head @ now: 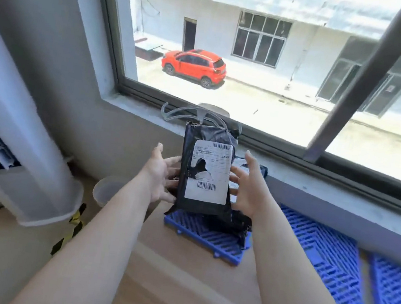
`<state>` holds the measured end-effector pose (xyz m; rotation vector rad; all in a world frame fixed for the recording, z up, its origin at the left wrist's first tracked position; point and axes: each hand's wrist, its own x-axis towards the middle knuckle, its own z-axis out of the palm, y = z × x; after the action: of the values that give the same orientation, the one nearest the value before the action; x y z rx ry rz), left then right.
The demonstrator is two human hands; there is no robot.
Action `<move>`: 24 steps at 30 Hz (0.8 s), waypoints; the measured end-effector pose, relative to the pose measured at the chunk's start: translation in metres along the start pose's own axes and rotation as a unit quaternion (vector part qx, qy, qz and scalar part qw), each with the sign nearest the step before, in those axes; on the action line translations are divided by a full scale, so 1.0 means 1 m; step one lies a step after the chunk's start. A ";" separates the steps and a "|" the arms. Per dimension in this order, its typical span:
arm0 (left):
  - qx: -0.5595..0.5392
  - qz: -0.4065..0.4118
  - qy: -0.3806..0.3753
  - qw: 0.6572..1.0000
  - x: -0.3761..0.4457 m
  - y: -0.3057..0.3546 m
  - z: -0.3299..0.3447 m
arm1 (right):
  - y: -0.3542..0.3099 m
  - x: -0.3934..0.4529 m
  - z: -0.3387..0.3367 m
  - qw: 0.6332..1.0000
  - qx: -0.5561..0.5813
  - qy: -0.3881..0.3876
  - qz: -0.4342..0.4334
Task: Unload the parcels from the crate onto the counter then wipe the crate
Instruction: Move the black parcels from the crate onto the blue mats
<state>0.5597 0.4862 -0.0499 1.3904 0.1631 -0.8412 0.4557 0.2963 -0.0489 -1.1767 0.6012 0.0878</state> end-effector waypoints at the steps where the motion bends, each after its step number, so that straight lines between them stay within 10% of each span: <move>1: 0.008 -0.005 -0.011 1.000 0.011 0.008 0.005 | -0.006 0.006 -0.003 1.000 -0.006 0.011 -0.006; 24: 0.149 -0.185 -0.146 0.961 0.226 0.080 -0.034 | -0.011 0.167 0.040 0.972 0.020 0.220 0.081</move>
<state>0.7804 0.4170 -0.1211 1.5186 0.0693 -1.4182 0.6162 0.2869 -0.1105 -1.1118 1.0854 -0.0496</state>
